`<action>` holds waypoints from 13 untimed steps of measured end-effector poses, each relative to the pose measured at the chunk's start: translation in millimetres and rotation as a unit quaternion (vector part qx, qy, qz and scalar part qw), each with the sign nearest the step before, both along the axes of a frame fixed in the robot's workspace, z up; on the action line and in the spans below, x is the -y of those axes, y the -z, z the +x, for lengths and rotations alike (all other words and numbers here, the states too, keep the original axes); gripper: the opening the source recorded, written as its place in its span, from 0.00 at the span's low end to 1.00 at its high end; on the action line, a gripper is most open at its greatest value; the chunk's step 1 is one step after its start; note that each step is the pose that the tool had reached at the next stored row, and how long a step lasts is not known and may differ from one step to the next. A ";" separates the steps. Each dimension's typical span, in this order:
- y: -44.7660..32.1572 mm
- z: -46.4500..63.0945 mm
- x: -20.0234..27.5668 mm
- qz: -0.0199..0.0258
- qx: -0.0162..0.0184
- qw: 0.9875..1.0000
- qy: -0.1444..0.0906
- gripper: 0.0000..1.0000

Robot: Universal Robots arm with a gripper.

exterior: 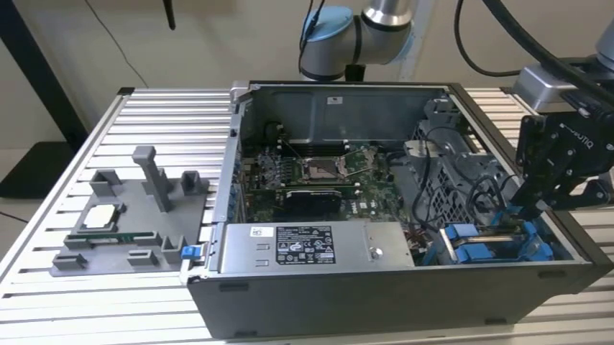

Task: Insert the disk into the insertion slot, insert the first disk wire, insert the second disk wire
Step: 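Insert the second disk wire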

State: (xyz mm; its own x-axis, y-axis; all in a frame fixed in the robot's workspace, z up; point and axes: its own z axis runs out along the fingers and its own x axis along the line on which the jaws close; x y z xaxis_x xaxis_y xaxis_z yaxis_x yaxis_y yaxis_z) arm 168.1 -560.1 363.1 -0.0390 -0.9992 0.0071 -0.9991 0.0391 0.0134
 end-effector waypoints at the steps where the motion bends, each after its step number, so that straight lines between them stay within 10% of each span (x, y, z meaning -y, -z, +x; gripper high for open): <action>1: 0.0 1.4 0.0 0.000 0.000 1.000 0.000 1.00; 9: -0.1 12.4 -0.5 0.000 -0.001 1.000 0.000 1.00; 13: -0.7 15.9 -1.9 0.000 -0.007 1.000 0.000 1.00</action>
